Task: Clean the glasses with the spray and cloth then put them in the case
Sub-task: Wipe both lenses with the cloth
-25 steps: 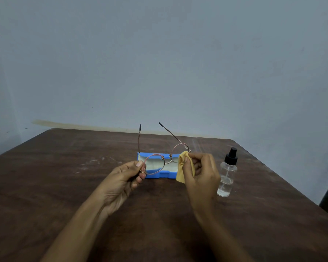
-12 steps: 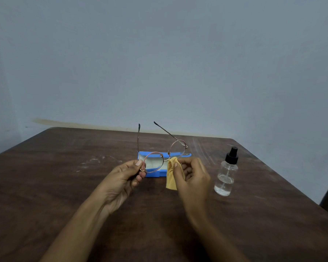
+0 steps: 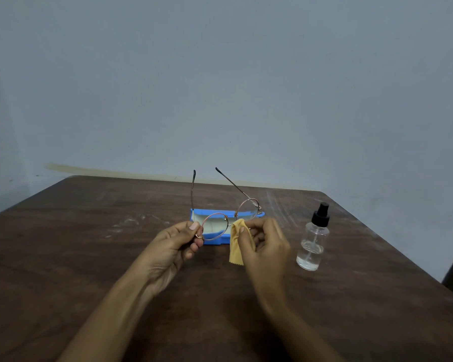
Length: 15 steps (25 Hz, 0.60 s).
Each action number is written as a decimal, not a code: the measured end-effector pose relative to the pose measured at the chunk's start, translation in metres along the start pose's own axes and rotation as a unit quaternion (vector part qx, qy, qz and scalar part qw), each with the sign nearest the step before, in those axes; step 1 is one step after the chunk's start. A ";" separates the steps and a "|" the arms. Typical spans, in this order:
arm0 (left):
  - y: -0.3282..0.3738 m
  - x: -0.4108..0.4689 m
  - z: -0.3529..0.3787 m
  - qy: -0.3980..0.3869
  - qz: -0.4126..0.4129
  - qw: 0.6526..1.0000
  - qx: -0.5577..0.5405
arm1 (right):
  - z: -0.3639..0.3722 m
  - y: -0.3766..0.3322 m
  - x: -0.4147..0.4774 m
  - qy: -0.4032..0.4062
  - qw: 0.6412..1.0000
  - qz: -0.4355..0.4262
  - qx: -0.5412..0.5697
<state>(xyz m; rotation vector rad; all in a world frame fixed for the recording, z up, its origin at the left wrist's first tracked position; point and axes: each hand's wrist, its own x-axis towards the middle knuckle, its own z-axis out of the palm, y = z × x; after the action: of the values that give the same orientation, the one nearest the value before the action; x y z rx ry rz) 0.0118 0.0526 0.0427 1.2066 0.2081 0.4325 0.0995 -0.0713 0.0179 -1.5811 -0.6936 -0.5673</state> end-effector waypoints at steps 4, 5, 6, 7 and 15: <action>-0.002 0.002 0.000 0.005 0.010 1.000 0.004 | 0.006 -0.002 -0.008 -0.033 0.998 -0.057 -0.021; -0.003 0.002 0.000 0.005 0.013 1.000 0.007 | 0.007 -0.002 -0.009 -0.042 0.996 -0.069 -0.029; -0.004 0.003 0.001 0.004 0.015 1.000 0.012 | 0.008 -0.002 -0.010 -0.048 0.994 -0.085 -0.040; -0.005 0.004 0.001 0.004 0.019 1.000 0.019 | 0.009 -0.003 -0.012 -0.053 0.992 -0.106 -0.048; -0.012 0.006 0.001 -0.015 0.031 0.999 0.038 | 0.011 -0.005 -0.013 -0.053 0.969 -0.217 -0.106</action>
<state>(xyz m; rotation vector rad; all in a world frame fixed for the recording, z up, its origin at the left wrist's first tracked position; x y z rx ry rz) 0.0202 0.0513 0.0319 1.2965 0.1626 0.4626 0.0871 -0.0615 0.0108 -1.6727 -1.1036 -0.9089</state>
